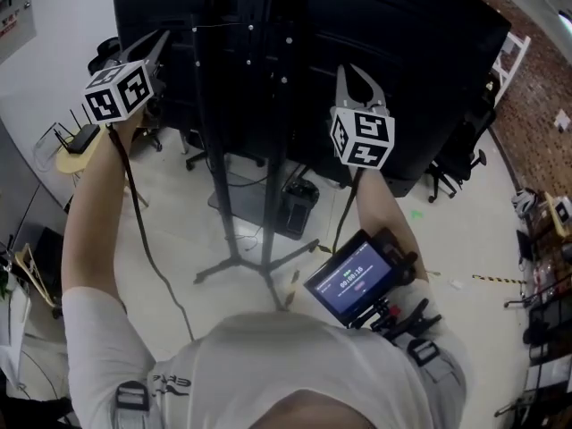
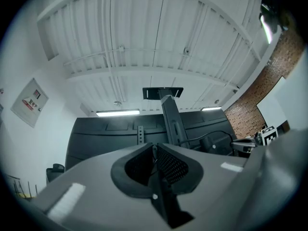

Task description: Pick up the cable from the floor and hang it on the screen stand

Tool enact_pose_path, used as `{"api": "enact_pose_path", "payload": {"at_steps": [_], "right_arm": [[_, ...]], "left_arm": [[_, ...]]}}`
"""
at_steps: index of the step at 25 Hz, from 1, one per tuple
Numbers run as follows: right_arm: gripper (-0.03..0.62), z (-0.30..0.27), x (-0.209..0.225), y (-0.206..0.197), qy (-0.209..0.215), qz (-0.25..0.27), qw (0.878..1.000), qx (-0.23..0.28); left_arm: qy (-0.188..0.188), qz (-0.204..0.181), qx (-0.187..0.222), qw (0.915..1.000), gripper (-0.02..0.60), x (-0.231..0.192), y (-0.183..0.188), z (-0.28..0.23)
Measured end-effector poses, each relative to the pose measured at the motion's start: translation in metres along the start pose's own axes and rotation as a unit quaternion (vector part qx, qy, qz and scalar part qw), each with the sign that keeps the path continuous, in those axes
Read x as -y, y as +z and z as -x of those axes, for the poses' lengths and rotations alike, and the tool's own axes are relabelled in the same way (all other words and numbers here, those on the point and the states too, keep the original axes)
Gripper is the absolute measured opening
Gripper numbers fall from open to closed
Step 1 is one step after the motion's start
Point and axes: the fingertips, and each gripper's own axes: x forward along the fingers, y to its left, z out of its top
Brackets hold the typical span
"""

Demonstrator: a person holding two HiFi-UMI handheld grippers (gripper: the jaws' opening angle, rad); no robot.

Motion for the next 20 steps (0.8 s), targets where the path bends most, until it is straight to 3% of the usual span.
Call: {"api": "enact_pose_path", "payload": {"at_steps": [8, 20], "right_arm": [[0.023, -0.038, 0.004, 0.02, -0.067, 0.046, 0.996, -0.033], [0.023, -0.078, -0.004, 0.029, -0.124, 0.159, 0.974, -0.101]], "left_arm": [[-0.053, 0.017, 0.017, 0.9983, 0.032, -0.035, -0.001, -0.055], [-0.072, 0.035, 0.014, 0.9967, 0.032, -0.075, -0.028, -0.108]]}}
